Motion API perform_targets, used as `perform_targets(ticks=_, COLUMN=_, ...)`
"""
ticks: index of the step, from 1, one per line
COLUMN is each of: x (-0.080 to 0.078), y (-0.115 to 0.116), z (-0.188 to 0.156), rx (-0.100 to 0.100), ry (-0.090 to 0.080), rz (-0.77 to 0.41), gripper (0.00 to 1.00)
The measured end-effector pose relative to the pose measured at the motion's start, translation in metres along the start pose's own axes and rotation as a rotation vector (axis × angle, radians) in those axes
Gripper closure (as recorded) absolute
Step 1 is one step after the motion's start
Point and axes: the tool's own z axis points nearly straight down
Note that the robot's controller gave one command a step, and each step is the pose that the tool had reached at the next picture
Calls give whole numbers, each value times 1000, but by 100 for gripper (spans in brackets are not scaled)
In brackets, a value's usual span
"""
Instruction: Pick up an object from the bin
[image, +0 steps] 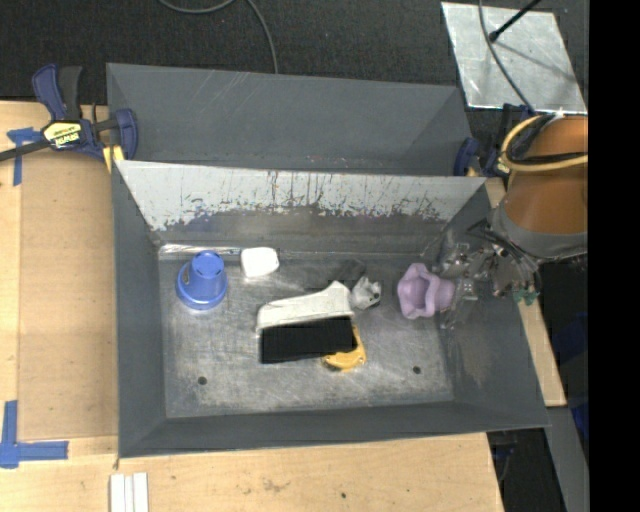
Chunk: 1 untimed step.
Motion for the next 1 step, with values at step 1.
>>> perform_targets(ticks=1, x=0, y=0, z=-20, rx=-1, ry=2, rz=0, gripper=100)
